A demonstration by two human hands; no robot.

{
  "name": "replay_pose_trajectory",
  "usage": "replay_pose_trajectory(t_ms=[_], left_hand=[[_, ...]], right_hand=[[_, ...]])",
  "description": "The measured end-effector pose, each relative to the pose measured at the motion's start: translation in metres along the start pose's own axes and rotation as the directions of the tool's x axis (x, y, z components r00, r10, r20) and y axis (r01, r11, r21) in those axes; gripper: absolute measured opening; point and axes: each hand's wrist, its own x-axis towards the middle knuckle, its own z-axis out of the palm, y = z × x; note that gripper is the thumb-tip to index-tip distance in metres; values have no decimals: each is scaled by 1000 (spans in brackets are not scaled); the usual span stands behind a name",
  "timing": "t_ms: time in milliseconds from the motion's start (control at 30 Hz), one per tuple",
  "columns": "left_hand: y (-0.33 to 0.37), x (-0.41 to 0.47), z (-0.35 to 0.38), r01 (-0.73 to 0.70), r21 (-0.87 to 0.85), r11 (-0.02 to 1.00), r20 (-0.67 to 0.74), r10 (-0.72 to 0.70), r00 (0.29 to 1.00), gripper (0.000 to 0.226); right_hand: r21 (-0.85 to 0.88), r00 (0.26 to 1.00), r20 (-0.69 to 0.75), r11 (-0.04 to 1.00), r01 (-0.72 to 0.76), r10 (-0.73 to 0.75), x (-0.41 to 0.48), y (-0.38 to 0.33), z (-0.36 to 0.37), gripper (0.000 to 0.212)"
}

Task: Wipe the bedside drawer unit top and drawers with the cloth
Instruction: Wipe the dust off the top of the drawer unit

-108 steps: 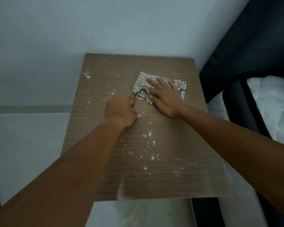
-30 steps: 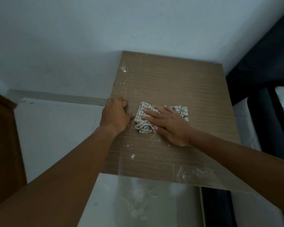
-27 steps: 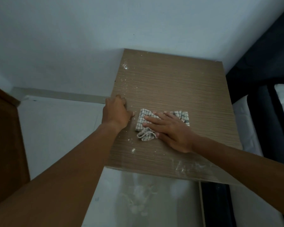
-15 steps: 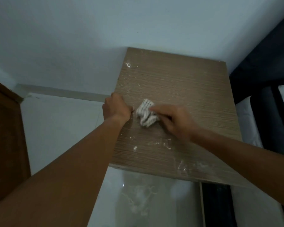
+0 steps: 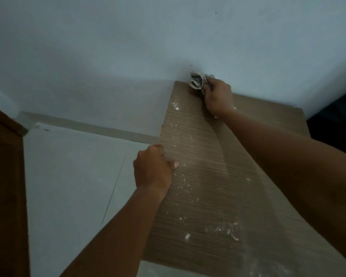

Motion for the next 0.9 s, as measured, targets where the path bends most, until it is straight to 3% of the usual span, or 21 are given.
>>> replay_pose_trajectory(t_ms=[67, 200, 567, 733, 867, 900], left_hand=[[-2, 2, 2, -10, 0, 1000, 7, 10, 1000, 28], [-5, 5, 3, -13, -6, 1000, -8, 13, 1000, 28], [-16, -1, 2, -49, 0, 999, 18, 49, 999, 39], [-32, -19, -4, -4, -179, 984, 112, 25, 993, 64], [-37, -43, -10, 79, -269, 960, 67, -63, 996, 27], [-36, -49, -13, 127, -336, 933, 63, -113, 992, 27]], right_hand=[[-113, 989, 150, 994, 8, 9, 8, 5, 21, 42], [-283, 964, 248, 944, 168, -97, 10, -3, 48, 50], [-196, 812, 462, 852, 485, -356, -56, -35, 43, 46], [-179, 760, 514, 817, 549, -398, -116, -35, 33, 47], [-129, 723, 544, 809, 574, -426, -159, -39, 23, 48], [-115, 713, 552, 807, 579, -432, -172, -40, 20, 47]])
